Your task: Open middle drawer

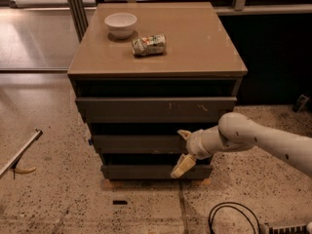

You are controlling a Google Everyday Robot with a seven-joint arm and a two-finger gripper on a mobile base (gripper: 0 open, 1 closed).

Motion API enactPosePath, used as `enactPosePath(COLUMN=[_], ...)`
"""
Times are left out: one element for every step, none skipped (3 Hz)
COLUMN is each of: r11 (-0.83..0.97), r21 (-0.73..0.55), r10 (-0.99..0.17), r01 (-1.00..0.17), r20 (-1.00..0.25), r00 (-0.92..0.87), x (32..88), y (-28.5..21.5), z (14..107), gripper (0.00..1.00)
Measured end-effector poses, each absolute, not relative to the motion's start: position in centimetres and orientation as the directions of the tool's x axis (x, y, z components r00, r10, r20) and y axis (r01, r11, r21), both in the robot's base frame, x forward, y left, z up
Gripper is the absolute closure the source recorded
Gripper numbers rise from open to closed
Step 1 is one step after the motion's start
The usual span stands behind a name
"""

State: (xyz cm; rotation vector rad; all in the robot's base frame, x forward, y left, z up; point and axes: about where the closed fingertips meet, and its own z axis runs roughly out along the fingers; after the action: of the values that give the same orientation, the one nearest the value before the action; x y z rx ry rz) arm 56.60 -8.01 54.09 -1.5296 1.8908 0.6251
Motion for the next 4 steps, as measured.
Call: enactPosePath(r11=[0.22,0.238,0.255,0.276], r21=[-0.016,0.002,0.023,0.039], r10=[-0.688,-0.694,-0.69,-0.688], r01=[-0.975,-0.971,-0.967,-0.96], r20=[-0.712,-0.699,-0.696,-0.69], r00=[-0.144,-0.172,-0.199,-0.225], x=[57.7,59.9,62.4,65.0], y=[-7.8,-7.7,-7.6,-7.3], z=[52.9,50.7,48.9,47.2], gripper=[0.0,0.0,0.0,0.0])
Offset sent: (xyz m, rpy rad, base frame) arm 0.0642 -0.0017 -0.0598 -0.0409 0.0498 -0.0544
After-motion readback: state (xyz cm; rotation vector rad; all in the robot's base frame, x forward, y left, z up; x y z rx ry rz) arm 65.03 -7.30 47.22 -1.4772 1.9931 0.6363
